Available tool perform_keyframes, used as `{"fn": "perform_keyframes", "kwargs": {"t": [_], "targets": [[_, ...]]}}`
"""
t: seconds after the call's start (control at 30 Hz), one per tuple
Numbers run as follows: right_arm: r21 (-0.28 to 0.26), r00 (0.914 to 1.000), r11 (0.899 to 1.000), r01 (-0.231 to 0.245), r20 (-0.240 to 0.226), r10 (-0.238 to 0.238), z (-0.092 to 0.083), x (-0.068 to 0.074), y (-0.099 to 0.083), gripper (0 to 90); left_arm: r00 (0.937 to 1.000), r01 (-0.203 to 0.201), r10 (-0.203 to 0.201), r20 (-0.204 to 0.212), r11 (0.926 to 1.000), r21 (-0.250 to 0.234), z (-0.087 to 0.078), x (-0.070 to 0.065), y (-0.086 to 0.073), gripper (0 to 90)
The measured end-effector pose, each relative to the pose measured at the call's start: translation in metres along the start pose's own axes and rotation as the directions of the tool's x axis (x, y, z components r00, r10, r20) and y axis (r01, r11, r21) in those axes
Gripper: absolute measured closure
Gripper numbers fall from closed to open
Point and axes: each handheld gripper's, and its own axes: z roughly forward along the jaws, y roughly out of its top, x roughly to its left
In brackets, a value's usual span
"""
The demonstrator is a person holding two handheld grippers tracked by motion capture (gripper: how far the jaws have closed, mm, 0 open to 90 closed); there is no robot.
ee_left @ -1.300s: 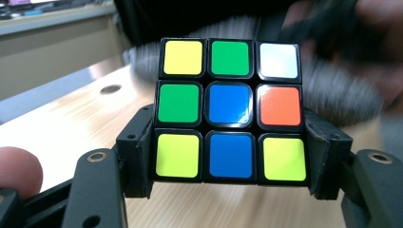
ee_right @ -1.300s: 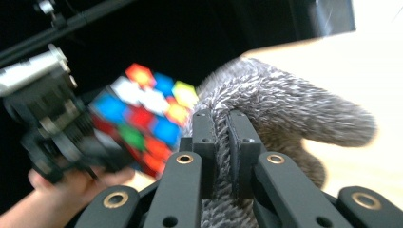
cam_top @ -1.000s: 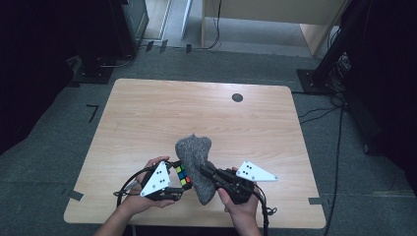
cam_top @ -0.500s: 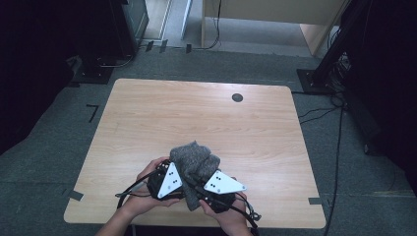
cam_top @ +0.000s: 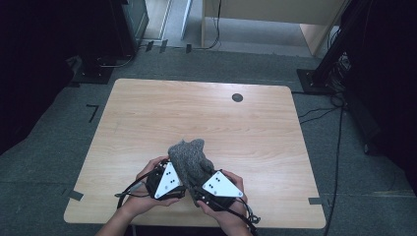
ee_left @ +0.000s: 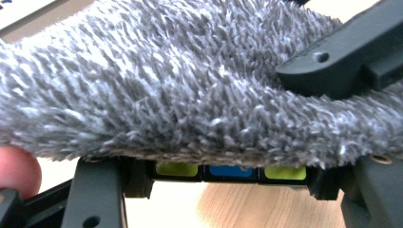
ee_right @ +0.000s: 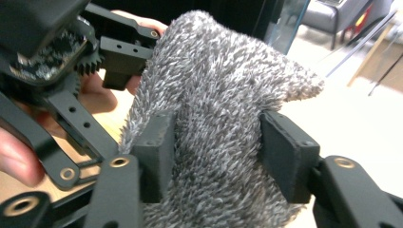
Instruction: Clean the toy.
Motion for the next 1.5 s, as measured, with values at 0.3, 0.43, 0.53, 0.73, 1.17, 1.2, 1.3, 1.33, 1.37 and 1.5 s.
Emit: {"fn": "perform_keyframes", "kwargs": {"t": [0.3,0.43,0.53,0.73,1.17,1.2,1.3,1.33,1.37,1.5], "targets": [[-0.041,0.9886,0.991,-0.131,-0.08,0.128,-0.009,-0.019,0.001,77.7,1.0,0.001,-0.001,-0.007,0.9999,-0.01,-0.003,0.004,-0.001,34.2],[-0.062,0.9912,0.992,-0.113,-0.076,0.108,-0.013,-0.016,0.002,80.2,0.9998,0.018,-0.018,-0.005,0.9997,0.015,0.0,0.008,-0.004,34.2],[-0.06,0.9876,0.995,-0.08,-0.14,0.071,-0.01,-0.004,0.003,80.2,0.9997,0.024,-0.024,0.007,0.9996,0.017,0.001,0.005,-0.004,34.2],[-0.032,0.9852,0.998,-0.061,-0.163,0.055,-0.006,-0.002,0.002,80.1,0.9994,0.031,-0.031,0.016,0.9993,-0.022,-0.003,0.006,-0.001,34.3],[-0.078,0.9924,0.996,-0.034,-0.121,0.024,-0.016,-0.008,0.008,79.1,0.9963,0.076,-0.073,0.046,0.994,-0.078,-0.008,0.011,-0.002,34.3],[-0.084,0.9927,0.995,-0.048,-0.114,0.039,-0.018,-0.012,0.009,79.2,0.9945,0.092,-0.086,0.058,0.9912,-0.095,-0.01,0.013,-0.002,34.3],[-0.098,0.987,0.985,-0.14,-0.093,0.131,-0.023,-0.031,0.008,79.3,0.9899,0.129,-0.12,0.076,0.9834,-0.128,-0.015,0.019,-0.002,34.3],[-0.099,0.9839,0.981,-0.166,-0.083,0.158,-0.025,-0.036,0.007,79.3,0.9878,0.142,-0.13,0.085,0.9792,-0.145,-0.017,0.02,-0.002,34.3],[-0.105,0.9805,0.977,-0.184,-0.091,0.174,-0.025,-0.039,0.006,79.4,0.9856,0.152,-0.138,0.098,0.9749,-0.162,-0.019,0.021,-0.003,34.3],[-0.111,0.9673,0.972,-0.208,-0.171,0.188,-0.021,-0.035,0.004,79.5,0.9809,0.174,-0.148,0.126,0.9589,-0.224,-0.025,0.024,-0.002,34.3]]}}
